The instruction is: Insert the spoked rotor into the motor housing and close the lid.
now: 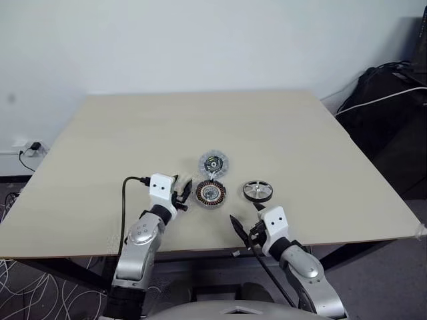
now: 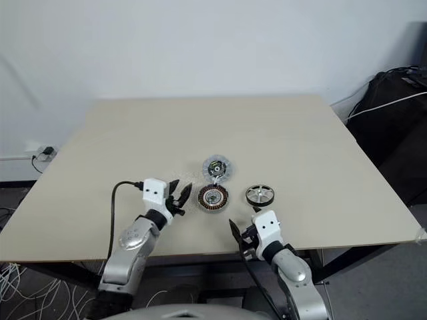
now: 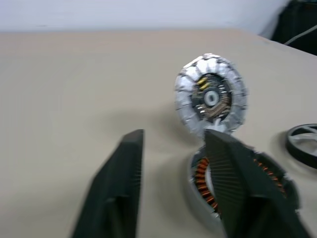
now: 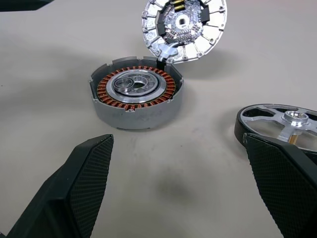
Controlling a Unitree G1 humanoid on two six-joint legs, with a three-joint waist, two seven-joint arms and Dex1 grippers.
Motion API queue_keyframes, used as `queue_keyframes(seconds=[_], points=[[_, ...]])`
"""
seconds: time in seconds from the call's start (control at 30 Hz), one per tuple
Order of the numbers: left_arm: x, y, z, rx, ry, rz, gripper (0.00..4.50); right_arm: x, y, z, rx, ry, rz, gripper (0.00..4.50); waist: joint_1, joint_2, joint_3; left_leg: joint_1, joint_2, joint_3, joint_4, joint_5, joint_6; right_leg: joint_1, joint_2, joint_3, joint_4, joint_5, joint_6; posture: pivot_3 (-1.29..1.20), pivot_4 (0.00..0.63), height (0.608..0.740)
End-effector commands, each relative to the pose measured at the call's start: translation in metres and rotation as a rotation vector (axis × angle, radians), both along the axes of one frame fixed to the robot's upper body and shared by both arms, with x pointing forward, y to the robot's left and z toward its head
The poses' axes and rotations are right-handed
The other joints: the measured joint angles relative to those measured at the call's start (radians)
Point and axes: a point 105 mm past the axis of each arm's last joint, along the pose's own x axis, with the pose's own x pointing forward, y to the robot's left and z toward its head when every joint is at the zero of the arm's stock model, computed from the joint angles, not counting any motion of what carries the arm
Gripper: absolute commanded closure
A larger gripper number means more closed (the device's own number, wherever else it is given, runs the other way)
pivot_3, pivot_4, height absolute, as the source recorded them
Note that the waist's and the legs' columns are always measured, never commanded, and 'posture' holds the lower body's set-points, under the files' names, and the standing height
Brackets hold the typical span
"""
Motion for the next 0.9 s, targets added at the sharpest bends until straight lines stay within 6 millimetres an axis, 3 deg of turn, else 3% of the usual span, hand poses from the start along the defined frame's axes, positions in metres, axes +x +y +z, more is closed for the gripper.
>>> queue_keyframes(seconds=[0.03,0.1,0.13,0.4,0.9], points=[[-0.001,0.007,0.018,-0.024,-0.08,0.04,3.8,0.005,0.003,0.013,0.013,-0.061,0.007,0.0,0.0,0.0,0.0,0.0,0.0,0.0,0.0,0.0,0.0,0.0,0.0,0.0,0.0,0.0,0.0,0.0,0.0,0.74],[-0.003,0.01,0.016,-0.027,-0.078,0.053,4.45,0.004,0.004,0.013,0.014,-0.06,0.008,0.0,0.0,0.0,0.0,0.0,0.0,0.0,0.0,0.0,0.0,0.0,0.0,0.0,0.0,0.0,0.0,0.0,0.0,0.74],[-0.005,0.012,0.015,-0.027,-0.076,0.064,4.48,0.004,0.004,0.013,0.014,-0.06,0.008,0.0,0.0,0.0,0.0,0.0,0.0,0.0,0.0,0.0,0.0,0.0,0.0,0.0,0.0,0.0,0.0,0.0,0.0,0.74],[-0.007,0.023,0.01,-0.046,-0.073,0.142,4.48,0.011,0.007,0.019,0.019,-0.076,0.013,0.0,0.0,-0.001,0.001,0.0,0.0,0.0,0.0,0.0,0.0,0.0,0.0,0.0,0.0,-0.002,-0.003,0.0,0.0,0.74],[-0.013,0.02,-0.003,0.001,-0.007,0.086,4.48,0.014,0.013,0.023,0.041,-0.069,0.029,0.0,-0.001,-0.001,0.001,0.0,0.0,0.0,0.001,0.0,0.0,0.001,0.0,0.0,0.0,-0.002,-0.004,0.0,0.0,0.74]])
